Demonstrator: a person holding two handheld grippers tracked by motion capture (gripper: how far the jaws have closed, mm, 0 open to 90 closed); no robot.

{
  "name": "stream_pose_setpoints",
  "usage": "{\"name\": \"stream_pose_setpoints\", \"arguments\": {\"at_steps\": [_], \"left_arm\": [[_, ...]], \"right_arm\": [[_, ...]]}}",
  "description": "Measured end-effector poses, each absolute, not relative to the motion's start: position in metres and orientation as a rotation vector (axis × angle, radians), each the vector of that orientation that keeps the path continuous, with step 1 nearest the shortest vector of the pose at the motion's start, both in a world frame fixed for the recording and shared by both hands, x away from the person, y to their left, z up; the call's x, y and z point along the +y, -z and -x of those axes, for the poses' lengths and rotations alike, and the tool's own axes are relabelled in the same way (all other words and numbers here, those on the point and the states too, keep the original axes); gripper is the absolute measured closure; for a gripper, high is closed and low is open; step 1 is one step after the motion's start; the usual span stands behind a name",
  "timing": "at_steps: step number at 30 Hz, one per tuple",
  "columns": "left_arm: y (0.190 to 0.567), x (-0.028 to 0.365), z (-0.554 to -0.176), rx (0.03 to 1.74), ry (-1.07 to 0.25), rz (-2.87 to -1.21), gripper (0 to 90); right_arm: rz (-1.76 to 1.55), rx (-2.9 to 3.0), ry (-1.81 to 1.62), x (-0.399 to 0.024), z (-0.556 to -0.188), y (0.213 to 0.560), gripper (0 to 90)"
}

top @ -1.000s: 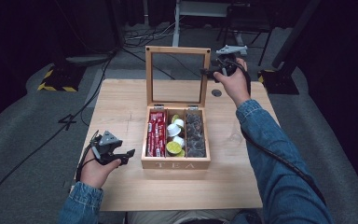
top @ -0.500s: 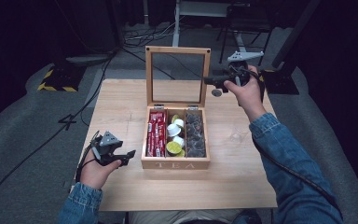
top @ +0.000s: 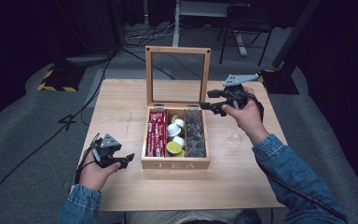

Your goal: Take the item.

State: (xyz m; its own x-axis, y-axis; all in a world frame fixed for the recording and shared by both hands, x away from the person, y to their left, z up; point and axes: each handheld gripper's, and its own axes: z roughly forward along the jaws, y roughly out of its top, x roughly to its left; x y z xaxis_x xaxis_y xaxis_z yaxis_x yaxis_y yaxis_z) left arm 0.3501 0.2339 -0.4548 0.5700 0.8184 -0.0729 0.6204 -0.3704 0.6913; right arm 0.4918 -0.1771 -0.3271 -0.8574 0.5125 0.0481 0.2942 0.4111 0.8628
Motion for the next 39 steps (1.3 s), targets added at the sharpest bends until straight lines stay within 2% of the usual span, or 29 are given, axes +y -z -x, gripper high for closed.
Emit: {"name": "stream_pose_setpoints", "arguments": {"at_steps": [5, 8, 17, 25, 39], "left_arm": [[0.458, 0.232, -0.349, 1.152, -0.376, -2.136, 30.8], [0.466, 0.232, -0.35, 1.167, -0.33, -2.124, 30.4], [0.475, 0.229, -0.353, 1.162, -0.311, -2.155, 29.6], [0.484, 0.23, -0.356, 1.175, -0.291, -2.167, 29.8], [0.487, 0.23, -0.357, 1.173, -0.286, -2.181, 29.8]], "right_arm": [[-0.768, 2.502, -1.374, -0.173, -0.486, 0.347, 45.1], [-0.754, 2.536, -1.328, -0.168, -0.485, 0.359, 50.5], [-0.722, 2.632, -1.25, -0.154, -0.484, 0.388, 57.9], [-0.713, 2.715, -1.132, -0.145, -0.485, 0.407, 61.8], [-0.673, 2.795, -0.943, -0.126, -0.498, 0.428, 62.1]]}}
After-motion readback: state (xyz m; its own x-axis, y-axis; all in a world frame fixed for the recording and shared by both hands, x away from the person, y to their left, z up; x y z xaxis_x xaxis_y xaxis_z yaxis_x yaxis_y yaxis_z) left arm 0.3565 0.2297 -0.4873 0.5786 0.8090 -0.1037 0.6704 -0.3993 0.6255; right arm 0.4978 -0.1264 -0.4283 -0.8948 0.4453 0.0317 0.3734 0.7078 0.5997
